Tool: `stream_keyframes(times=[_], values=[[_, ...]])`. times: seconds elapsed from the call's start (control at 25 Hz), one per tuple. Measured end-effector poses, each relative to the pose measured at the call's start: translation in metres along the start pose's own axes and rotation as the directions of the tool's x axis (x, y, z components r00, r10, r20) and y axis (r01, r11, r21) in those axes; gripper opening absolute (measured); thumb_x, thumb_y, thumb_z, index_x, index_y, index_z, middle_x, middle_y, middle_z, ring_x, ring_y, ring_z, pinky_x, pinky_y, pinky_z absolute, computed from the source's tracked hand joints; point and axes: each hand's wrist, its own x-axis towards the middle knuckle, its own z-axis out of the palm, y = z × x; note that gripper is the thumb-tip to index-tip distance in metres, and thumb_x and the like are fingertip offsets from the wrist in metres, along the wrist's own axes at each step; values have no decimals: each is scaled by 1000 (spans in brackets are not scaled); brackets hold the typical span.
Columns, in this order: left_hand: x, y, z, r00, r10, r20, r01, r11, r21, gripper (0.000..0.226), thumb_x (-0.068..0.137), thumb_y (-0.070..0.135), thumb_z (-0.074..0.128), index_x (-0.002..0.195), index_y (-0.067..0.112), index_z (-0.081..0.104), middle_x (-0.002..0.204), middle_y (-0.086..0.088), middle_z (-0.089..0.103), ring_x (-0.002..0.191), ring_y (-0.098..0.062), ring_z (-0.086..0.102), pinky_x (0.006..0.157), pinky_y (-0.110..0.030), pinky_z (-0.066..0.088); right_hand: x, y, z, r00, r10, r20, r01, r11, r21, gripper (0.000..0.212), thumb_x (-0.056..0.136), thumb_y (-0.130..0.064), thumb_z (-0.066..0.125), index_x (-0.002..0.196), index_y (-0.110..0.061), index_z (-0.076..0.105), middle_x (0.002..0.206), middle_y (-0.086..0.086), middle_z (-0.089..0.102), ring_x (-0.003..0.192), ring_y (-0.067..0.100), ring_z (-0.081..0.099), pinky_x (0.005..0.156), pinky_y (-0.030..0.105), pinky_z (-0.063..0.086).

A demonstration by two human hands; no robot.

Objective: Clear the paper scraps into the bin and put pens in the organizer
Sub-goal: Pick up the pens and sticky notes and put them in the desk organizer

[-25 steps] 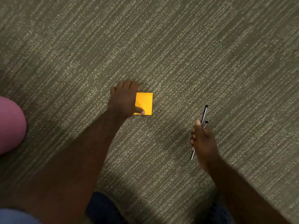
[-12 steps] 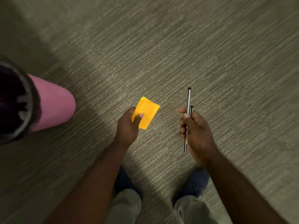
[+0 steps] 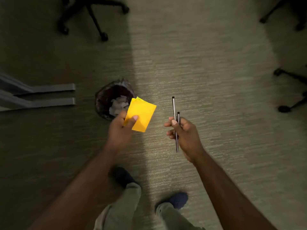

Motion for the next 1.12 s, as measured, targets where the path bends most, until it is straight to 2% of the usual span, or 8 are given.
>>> stream_keyframes(times=[0.12, 0.32, 0.48, 0.6, 0.8, 0.92, 1.0, 1.12], values=[[-38, 51, -97, 989, 5, -146, -19, 995, -96, 19, 88, 39, 55, 92, 22, 60, 79, 1, 63, 72, -9, 55, 69, -36, 45, -24, -73, 71, 990, -57, 129, 63, 997, -41, 20, 98, -16, 45, 109, -7, 58, 95, 8, 69, 62, 12, 60, 55, 21, 46], [-93, 87, -256, 934, 23, -357, -38, 999, -34, 18, 86, 48, 53, 90, 32, 59, 82, 7, 67, 73, -10, 63, 69, -37, 50, -65, -144, 197, 948, -115, 297, 155, 981, -116, 15, 98, -17, 45, 103, -13, 58, 91, 7, 70, 53, 10, 53, 46, 21, 35], [-139, 92, -349, 863, -13, -506, -35, 996, -84, 18, 86, 49, 52, 86, 32, 58, 75, 14, 64, 66, 1, 58, 64, -31, 46, -84, -175, 282, 893, -131, 430, 214, 965, -151, 18, 100, -18, 40, 98, -18, 58, 75, 0, 62, 44, 5, 42, 39, 16, 30], [-174, 86, -392, 779, -64, -624, -34, 989, -144, 17, 90, 44, 53, 85, 28, 58, 74, 10, 64, 67, -1, 58, 61, -27, 44, -88, -195, 340, 845, -91, 527, 198, 969, -149, 20, 100, -21, 40, 97, -16, 59, 69, 2, 56, 41, 4, 38, 36, 16, 28], [-205, 72, -443, 603, -211, -769, -49, 953, -299, 13, 92, 33, 55, 94, 21, 59, 92, -3, 66, 82, -21, 60, 64, -32, 46, -85, -210, 428, 767, 36, 640, 136, 967, -217, 23, 96, -10, 40, 104, -12, 61, 72, 3, 52, 52, 6, 43, 43, 19, 35], [-208, 66, -473, 506, -241, -828, -61, 948, -313, 10, 92, 29, 56, 89, 21, 60, 86, -2, 65, 76, -19, 58, 61, -32, 45, -75, -221, 479, 709, 21, 705, 279, 910, -308, 19, 92, -3, 42, 99, -7, 59, 71, 3, 50, 60, 9, 46, 50, 19, 41], [-208, 62, -488, 444, -267, -855, -58, 944, -325, 11, 92, 29, 56, 89, 19, 59, 84, -3, 64, 74, -18, 57, 60, -32, 44, -64, -232, 512, 671, -19, 741, 406, 846, -346, 19, 92, -4, 43, 91, -12, 60, 72, 4, 54, 62, 10, 51, 54, 20, 45], [-196, 61, -508, 372, -308, -876, -37, 938, -346, 20, 91, 33, 57, 92, 14, 58, 85, -7, 64, 75, -21, 56, 60, -32, 43, -35, -257, 564, 612, -45, 789, 493, 803, -336, 23, 93, -6, 43, 108, -13, 61, 76, 3, 59, 63, 12, 55, 56, 20, 46]])
